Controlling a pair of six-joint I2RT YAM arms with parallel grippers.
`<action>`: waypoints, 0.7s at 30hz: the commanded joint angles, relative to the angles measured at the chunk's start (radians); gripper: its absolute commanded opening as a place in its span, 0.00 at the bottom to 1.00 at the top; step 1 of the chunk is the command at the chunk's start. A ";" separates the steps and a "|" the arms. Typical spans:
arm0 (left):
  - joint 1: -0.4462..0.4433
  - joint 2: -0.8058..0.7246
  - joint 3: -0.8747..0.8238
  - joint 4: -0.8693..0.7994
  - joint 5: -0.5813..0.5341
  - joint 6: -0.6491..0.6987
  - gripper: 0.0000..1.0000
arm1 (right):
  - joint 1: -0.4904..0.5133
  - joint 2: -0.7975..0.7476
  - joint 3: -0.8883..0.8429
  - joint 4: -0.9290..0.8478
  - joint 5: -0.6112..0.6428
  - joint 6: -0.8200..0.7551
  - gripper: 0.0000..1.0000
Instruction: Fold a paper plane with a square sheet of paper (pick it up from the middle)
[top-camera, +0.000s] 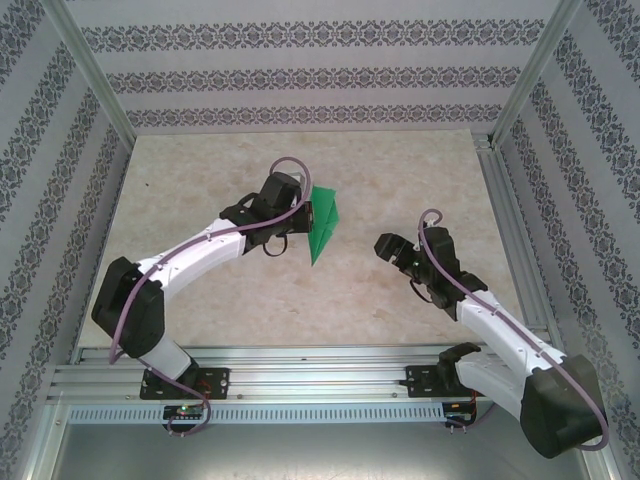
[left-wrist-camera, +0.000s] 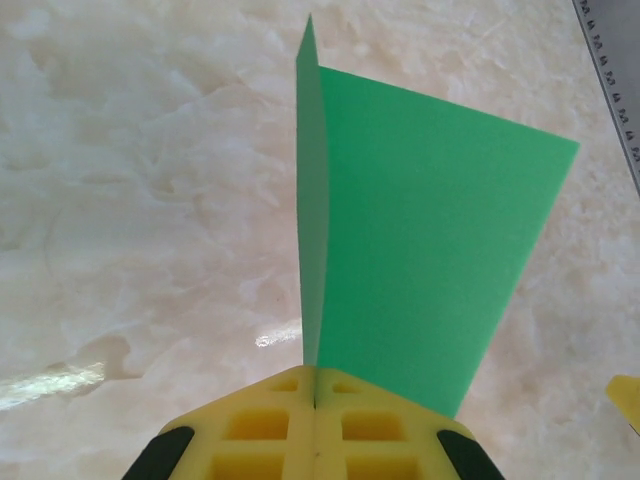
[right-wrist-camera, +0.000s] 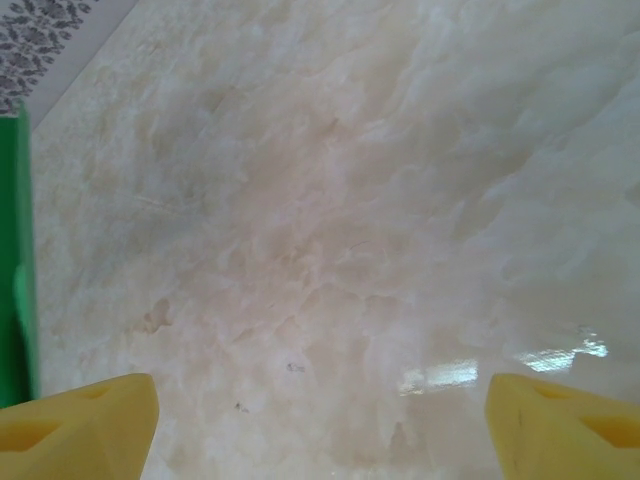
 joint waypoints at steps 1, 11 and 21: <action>0.031 0.046 -0.063 0.215 0.218 -0.064 0.00 | 0.048 0.013 0.066 0.001 0.051 0.026 0.83; 0.087 0.190 -0.183 0.445 0.368 -0.163 0.00 | 0.238 0.237 0.215 -0.039 0.188 0.068 0.63; 0.128 0.273 -0.265 0.506 0.393 -0.189 0.00 | 0.342 0.532 0.404 -0.064 0.177 0.072 0.45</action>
